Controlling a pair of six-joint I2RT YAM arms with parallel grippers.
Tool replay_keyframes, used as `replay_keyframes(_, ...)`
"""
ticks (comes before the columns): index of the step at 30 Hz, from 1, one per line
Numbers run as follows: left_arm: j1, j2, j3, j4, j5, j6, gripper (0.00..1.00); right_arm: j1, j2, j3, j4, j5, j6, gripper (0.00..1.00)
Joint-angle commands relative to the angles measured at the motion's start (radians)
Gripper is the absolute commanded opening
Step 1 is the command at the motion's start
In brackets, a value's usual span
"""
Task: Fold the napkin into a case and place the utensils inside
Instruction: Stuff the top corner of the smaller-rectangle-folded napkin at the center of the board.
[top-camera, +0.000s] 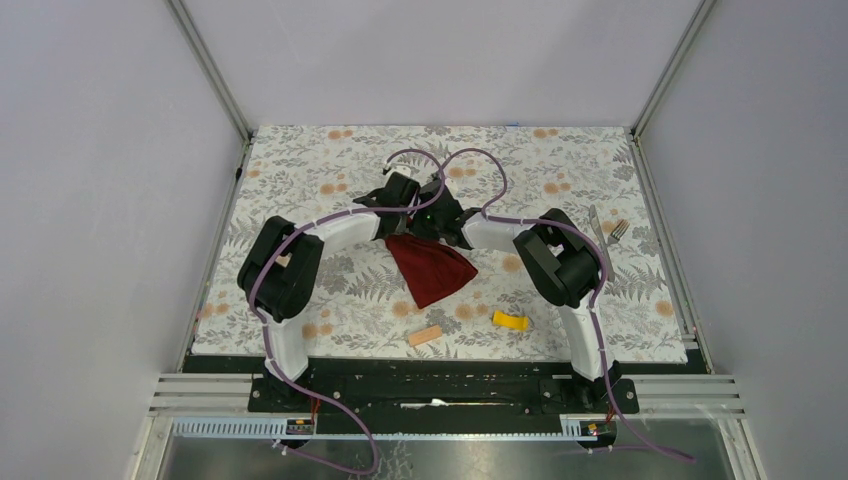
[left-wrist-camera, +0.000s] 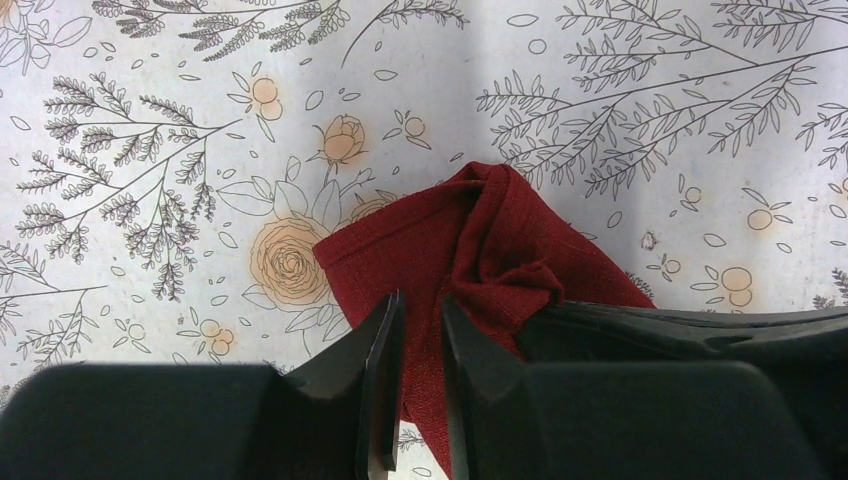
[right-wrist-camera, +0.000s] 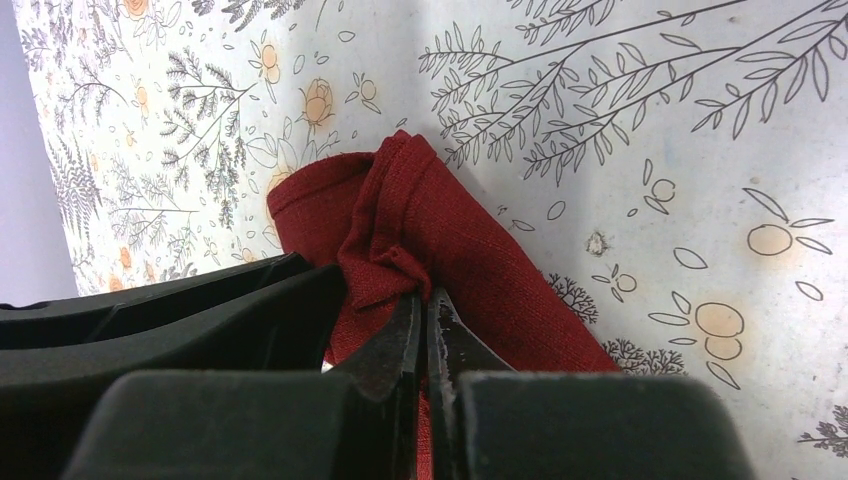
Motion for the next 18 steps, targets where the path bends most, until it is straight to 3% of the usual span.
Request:
replay_keyframes(1, -0.013, 0.019, 0.037, -0.002, -0.052, 0.019, 0.24, 0.002, -0.038, 0.028, 0.013, -0.015, 0.012, 0.00)
replay_keyframes(13, -0.013, -0.026, 0.023, 0.030, -0.025, 0.024, 0.01, 0.012, -0.028, 0.045, 0.013, -0.026, 0.029, 0.00)
replay_keyframes(18, 0.011, -0.058, 0.003, 0.048, 0.045, 0.004, 0.00, 0.037, -0.039, 0.014, 0.073, -0.010, 0.099, 0.00)
